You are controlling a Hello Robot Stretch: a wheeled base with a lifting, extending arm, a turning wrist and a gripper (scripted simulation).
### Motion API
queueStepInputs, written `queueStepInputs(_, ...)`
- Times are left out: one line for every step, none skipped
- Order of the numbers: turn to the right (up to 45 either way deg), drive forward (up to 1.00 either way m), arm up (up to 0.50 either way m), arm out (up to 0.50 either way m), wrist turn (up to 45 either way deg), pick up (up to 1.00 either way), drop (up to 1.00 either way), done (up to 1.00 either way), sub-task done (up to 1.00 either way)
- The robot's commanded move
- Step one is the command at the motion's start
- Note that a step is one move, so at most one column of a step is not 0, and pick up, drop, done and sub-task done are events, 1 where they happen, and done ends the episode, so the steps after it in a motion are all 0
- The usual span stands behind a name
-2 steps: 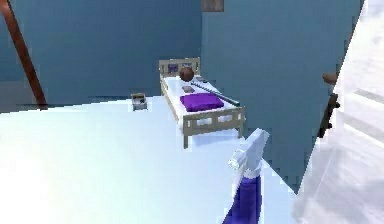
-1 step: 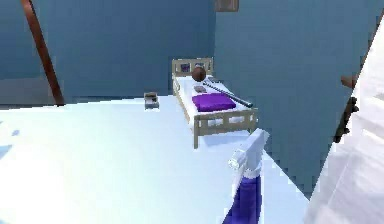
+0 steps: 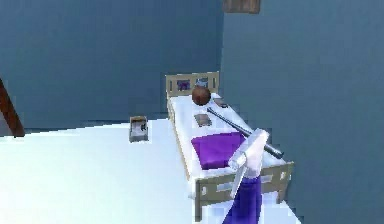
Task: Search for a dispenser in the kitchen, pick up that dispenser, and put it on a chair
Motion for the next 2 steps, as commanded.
queueStepInputs(-45.0, 0.0, 0.0, 0.0, 0.0, 0.0, 0.0, 0.0, 0.0)
queueStepInputs(-18.0, 0.0, 0.0, 0.0, 0.0, 0.0, 0.0, 0.0, 0.0)
